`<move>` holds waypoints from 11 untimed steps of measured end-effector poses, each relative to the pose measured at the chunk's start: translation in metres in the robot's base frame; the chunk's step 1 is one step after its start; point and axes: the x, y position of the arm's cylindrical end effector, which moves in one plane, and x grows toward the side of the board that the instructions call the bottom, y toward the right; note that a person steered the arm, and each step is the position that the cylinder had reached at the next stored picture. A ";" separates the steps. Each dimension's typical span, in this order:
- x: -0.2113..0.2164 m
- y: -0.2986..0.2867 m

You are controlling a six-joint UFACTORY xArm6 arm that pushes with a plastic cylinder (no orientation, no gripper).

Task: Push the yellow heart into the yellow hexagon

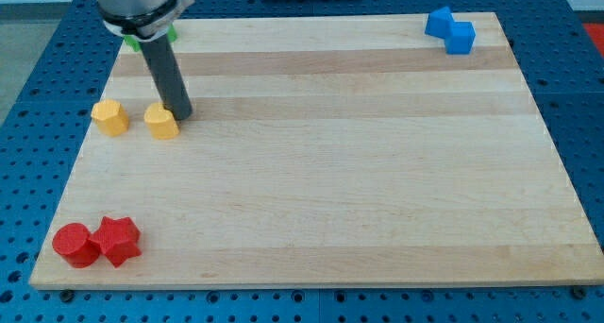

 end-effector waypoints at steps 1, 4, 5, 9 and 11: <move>0.000 -0.012; 0.041 0.048; 0.037 0.025; 0.022 -0.009; 0.022 0.110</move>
